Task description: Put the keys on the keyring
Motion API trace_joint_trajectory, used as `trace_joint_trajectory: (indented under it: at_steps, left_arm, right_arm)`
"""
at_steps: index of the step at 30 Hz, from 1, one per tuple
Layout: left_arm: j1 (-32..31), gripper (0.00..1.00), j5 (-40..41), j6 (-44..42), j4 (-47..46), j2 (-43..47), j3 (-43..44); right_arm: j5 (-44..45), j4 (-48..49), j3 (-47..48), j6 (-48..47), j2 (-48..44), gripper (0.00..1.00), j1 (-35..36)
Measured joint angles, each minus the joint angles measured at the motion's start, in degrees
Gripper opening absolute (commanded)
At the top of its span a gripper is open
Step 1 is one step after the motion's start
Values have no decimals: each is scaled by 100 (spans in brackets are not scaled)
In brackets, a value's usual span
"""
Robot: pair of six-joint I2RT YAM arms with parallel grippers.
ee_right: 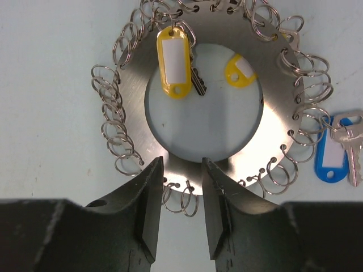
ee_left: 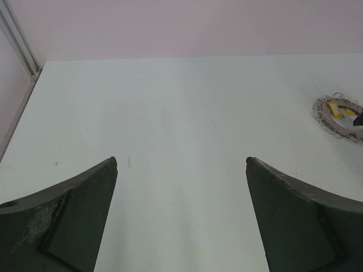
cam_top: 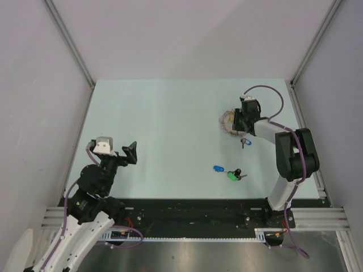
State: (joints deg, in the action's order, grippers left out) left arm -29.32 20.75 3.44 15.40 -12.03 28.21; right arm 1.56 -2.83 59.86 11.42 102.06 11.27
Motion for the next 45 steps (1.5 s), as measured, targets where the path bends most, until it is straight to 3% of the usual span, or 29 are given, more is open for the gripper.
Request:
trace_joint_trajectory:
  at_steps: [12, 16, 23, 29, 38, 45]
  left_arm:
    - [0, 100, -2, 0, 22, -9, 0]
    - [0, 100, -4, -2, 22, -9, 0]
    - [0, 100, -4, -2, 24, -9, 0]
    - [0, 100, -2, -2, 28, -7, 0]
    - [0, 100, -2, -2, 39, 52, 0]
    - [0, 100, -2, -2, 39, 118, 0]
  right_arm:
    - [105, -649, 275, -98, 297, 19, 74]
    - [144, -702, 304, -157, 317, 1, 114]
    - [157, -798, 350, -435, 321, 0, 485]
    - [-138, -778, 387, -741, 321, 0, 1237]
    - [-793, -697, 579, -1272, 323, 0, 3195]
    - [-1211, -741, 608, -1779, 321, 0, 4245]
